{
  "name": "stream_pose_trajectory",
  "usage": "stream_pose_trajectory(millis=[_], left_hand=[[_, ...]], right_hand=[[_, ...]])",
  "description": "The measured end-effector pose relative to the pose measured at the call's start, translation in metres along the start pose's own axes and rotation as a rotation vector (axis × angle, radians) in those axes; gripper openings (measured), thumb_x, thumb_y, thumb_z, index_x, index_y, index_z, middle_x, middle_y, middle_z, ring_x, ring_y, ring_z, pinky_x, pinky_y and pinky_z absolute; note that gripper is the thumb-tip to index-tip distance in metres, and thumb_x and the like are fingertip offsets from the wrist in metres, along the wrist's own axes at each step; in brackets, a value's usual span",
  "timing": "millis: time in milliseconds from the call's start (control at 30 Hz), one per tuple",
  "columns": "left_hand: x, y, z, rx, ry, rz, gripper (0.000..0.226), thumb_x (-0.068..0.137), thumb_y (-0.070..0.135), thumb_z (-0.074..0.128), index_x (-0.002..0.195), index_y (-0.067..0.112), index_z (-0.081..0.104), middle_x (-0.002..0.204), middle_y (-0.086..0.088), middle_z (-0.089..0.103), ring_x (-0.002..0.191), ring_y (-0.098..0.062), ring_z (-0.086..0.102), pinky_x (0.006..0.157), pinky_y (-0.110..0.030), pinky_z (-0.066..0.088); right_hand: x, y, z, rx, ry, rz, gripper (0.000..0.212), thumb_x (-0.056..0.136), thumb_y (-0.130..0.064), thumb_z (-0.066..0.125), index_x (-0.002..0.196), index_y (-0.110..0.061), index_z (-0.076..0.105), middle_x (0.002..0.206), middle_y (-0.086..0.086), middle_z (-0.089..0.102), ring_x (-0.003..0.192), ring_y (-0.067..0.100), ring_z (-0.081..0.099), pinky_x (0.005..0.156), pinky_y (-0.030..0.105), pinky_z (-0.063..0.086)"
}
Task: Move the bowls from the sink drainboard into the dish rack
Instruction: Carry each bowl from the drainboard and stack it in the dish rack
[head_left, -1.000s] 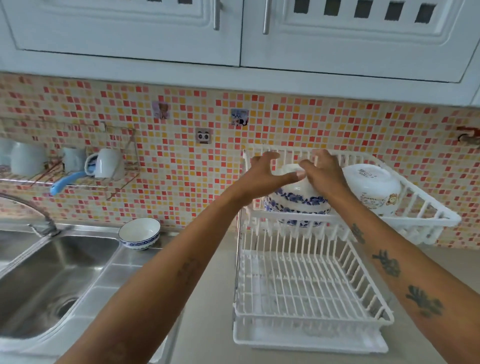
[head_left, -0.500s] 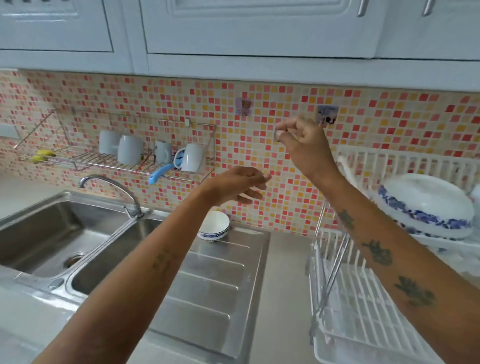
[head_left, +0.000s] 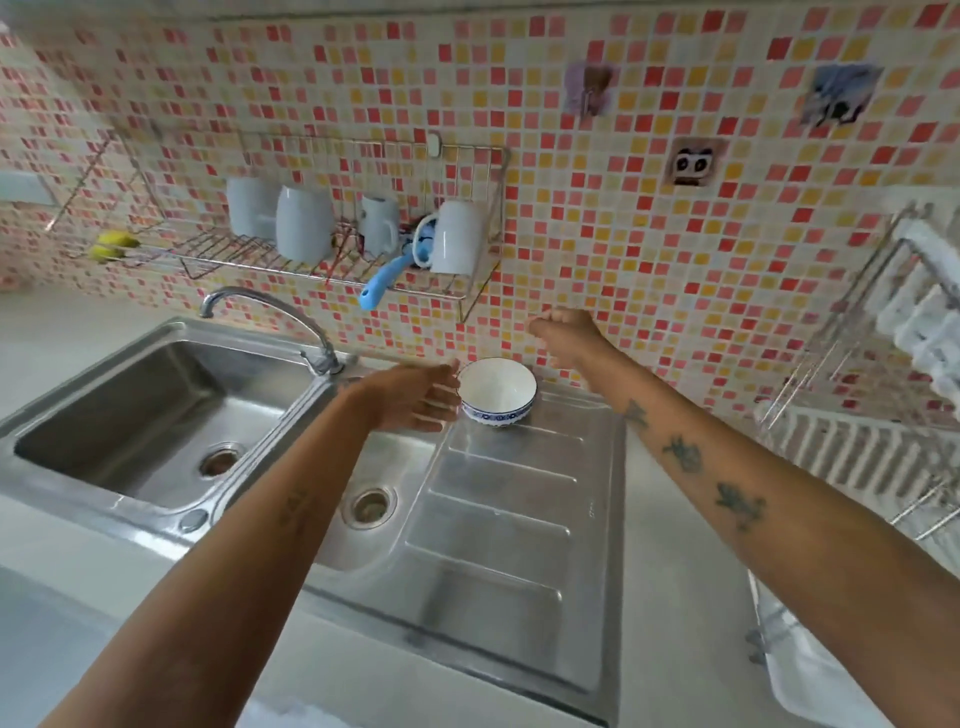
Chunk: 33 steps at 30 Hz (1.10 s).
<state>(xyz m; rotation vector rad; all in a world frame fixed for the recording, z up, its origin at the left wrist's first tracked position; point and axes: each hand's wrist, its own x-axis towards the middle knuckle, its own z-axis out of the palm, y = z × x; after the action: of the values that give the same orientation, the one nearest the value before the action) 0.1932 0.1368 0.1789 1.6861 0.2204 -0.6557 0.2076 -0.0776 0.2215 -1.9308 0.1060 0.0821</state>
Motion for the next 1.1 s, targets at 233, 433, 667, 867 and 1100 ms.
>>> stream_pose_trajectory(millis=[233, 433, 667, 867, 1100], left_hand=[[0.079, -0.035, -0.014, -0.117, 0.076, -0.147, 0.040, 0.095, 0.053, 0.045, 0.089, 0.014, 0.055, 0.095, -0.008, 0.054, 0.079, -0.020, 0.054, 0.076, -0.031, 0.047], [0.130, -0.049, 0.011, -0.210, 0.176, -0.197, 0.079, 0.088, 0.064, 0.049, 0.149, 0.016, 0.031, 0.151, -0.014, 0.034, 0.135, -0.032, 0.039, 0.106, -0.042, 0.040], [0.169, -0.054, 0.017, -0.459, 0.210, -0.272, 0.084, 0.083, 0.057, 0.063, 0.150, 0.022, 0.025, 0.153, -0.013, 0.031, 0.136, -0.040, 0.038, 0.104, -0.052, 0.043], [0.189, -0.054, 0.025, -0.532, 0.180, -0.241, 0.073, 0.089, 0.039, 0.064, 0.148, 0.018, 0.027, 0.152, -0.013, 0.031, 0.133, -0.042, 0.040, 0.096, -0.052, 0.044], [0.217, -0.062, 0.042, -0.544, 0.299, -0.179, 0.051, 0.095, 0.007, 0.049, 0.142, 0.017, 0.031, 0.130, -0.019, 0.050, 0.092, -0.035, 0.061, 0.060, -0.044, 0.056]], right_hand=[[0.059, 0.071, 0.035, 0.101, -0.030, 0.326, 0.050, 0.091, -0.024, 0.059, 0.137, -0.009, 0.049, 0.131, 0.010, 0.056, 0.118, 0.027, 0.053, 0.087, 0.036, 0.040], [0.091, 0.121, 0.048, 0.101, -0.033, 0.527, 0.066, 0.090, -0.033, 0.061, 0.146, -0.011, 0.035, 0.149, 0.012, 0.042, 0.131, 0.031, 0.045, 0.098, 0.043, 0.042], [0.114, 0.136, 0.070, 0.229, -0.031, 0.601, 0.075, 0.091, -0.032, 0.061, 0.149, -0.013, 0.018, 0.156, 0.011, 0.030, 0.138, 0.034, 0.037, 0.107, 0.051, 0.039], [0.133, 0.143, 0.088, 0.287, -0.026, 0.626, 0.078, 0.087, -0.030, 0.064, 0.148, -0.019, 0.016, 0.147, 0.014, 0.040, 0.118, 0.034, 0.052, 0.090, 0.049, 0.050], [0.142, 0.156, 0.097, 0.315, -0.017, 0.631, 0.061, 0.093, -0.004, 0.050, 0.143, -0.021, 0.021, 0.142, 0.013, 0.041, 0.110, 0.033, 0.054, 0.088, 0.047, 0.053]])
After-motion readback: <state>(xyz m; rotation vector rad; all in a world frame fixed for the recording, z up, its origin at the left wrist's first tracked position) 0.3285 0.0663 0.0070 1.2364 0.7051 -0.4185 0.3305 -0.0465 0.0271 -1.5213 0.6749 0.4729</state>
